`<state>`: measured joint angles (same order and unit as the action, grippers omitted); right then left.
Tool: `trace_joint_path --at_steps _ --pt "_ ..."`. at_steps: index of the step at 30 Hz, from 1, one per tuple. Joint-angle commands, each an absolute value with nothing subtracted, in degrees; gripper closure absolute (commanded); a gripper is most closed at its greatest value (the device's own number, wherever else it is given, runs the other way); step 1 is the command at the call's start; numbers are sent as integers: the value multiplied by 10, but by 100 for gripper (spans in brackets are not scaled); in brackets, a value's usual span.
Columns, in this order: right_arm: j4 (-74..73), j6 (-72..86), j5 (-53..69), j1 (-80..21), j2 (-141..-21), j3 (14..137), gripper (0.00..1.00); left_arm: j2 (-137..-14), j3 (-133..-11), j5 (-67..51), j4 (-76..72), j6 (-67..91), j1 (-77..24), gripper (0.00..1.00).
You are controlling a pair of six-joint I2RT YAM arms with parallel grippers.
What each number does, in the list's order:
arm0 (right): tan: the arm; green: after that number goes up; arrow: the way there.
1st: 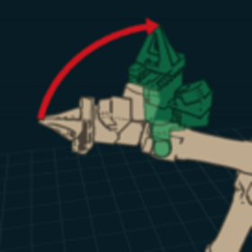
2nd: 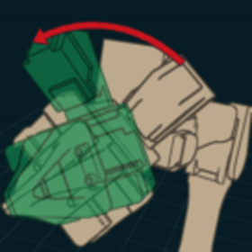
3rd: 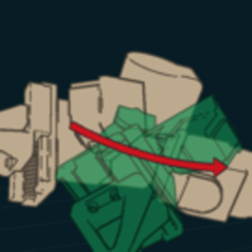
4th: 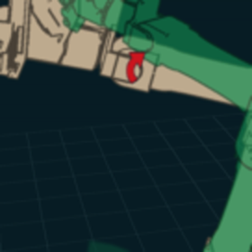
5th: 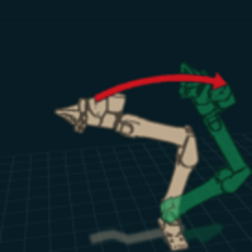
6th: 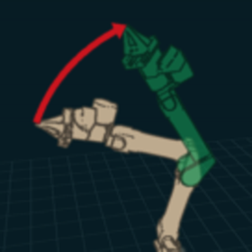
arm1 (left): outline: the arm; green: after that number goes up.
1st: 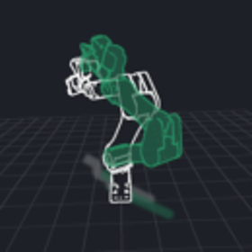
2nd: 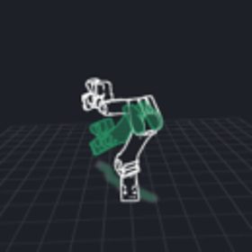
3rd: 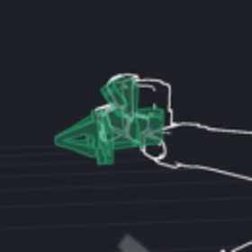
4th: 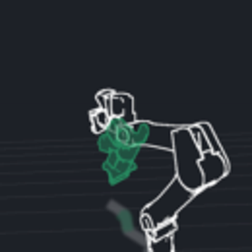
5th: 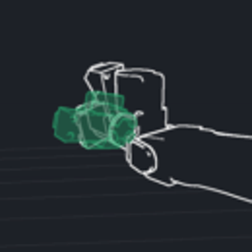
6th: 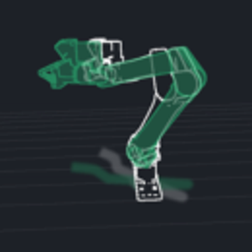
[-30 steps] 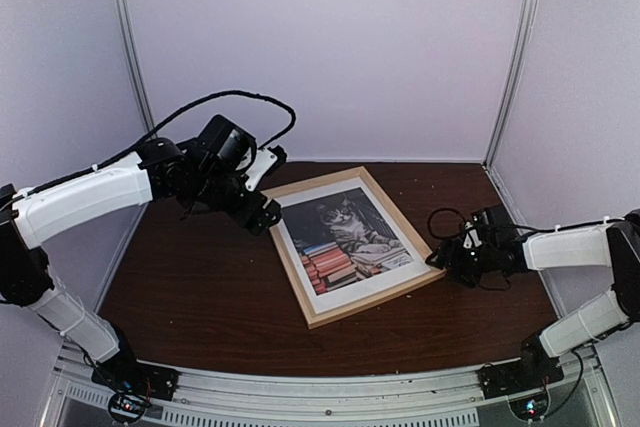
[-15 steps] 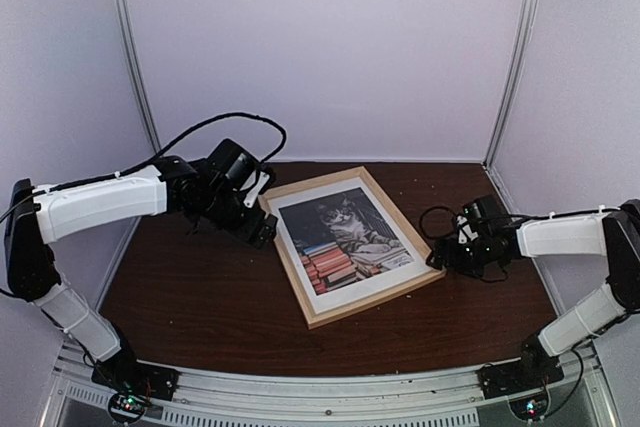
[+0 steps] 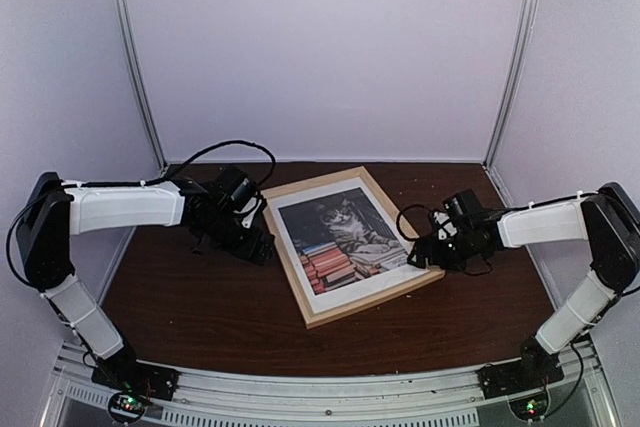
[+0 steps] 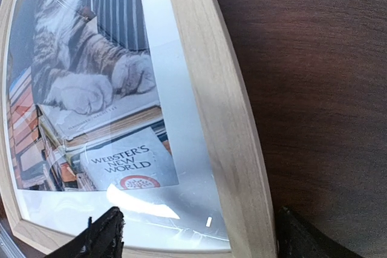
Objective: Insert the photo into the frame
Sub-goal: Place the photo frame at the center of the board, then reset both arms
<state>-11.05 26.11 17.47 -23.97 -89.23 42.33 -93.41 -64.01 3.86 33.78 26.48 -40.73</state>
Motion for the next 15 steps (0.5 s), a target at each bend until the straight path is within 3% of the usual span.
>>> trace_joint_path --at_steps 1,10,15 --pt "-84 301 189 -290 -887 396 14 -960 -622 6 292 296 -390 2" --pt "-22 405 169 -435 -856 365 16 -968 -588 -23 268 316 -351 2" --pt "-33 407 139 -456 -811 364 15 -965 -584 -28 265 311 -329 2"
